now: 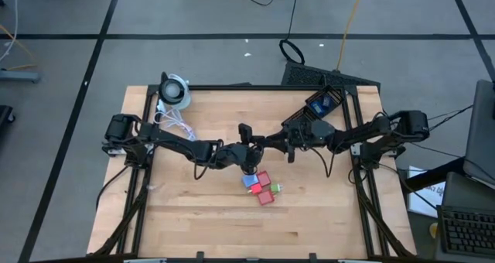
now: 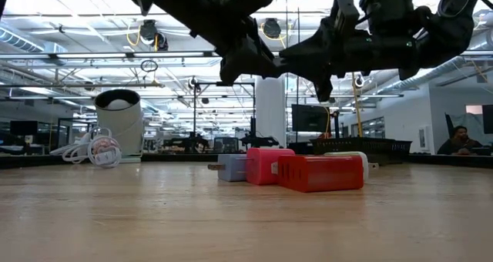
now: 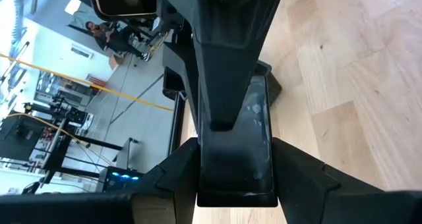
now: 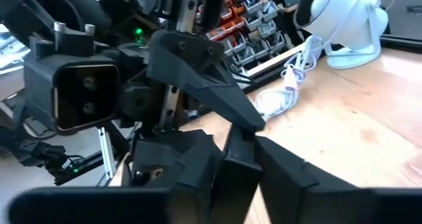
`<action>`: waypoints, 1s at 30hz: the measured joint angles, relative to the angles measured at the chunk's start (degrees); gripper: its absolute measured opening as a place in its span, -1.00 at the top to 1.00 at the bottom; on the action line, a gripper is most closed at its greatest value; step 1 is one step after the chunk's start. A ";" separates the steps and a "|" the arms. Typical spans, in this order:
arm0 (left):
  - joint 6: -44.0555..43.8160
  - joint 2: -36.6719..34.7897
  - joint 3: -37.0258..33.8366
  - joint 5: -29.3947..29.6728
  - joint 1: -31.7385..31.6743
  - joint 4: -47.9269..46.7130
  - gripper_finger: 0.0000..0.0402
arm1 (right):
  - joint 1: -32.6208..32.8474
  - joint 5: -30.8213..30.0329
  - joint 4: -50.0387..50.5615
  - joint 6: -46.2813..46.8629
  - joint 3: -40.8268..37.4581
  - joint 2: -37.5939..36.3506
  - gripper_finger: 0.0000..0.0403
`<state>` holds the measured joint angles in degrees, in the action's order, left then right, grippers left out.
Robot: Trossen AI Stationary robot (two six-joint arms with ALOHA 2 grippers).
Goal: Pick & Place Office items
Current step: Put the black digital timer into the top black bin
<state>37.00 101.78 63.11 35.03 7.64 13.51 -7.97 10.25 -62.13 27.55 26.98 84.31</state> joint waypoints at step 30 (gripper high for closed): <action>-23.87 -21.19 -0.02 -12.08 -1.86 -20.94 -0.01 | -0.26 7.98 1.85 -2.74 -1.43 -4.07 0.73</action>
<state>13.13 80.58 63.10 22.94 5.78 -7.43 -8.23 18.23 -60.29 24.81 25.55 80.24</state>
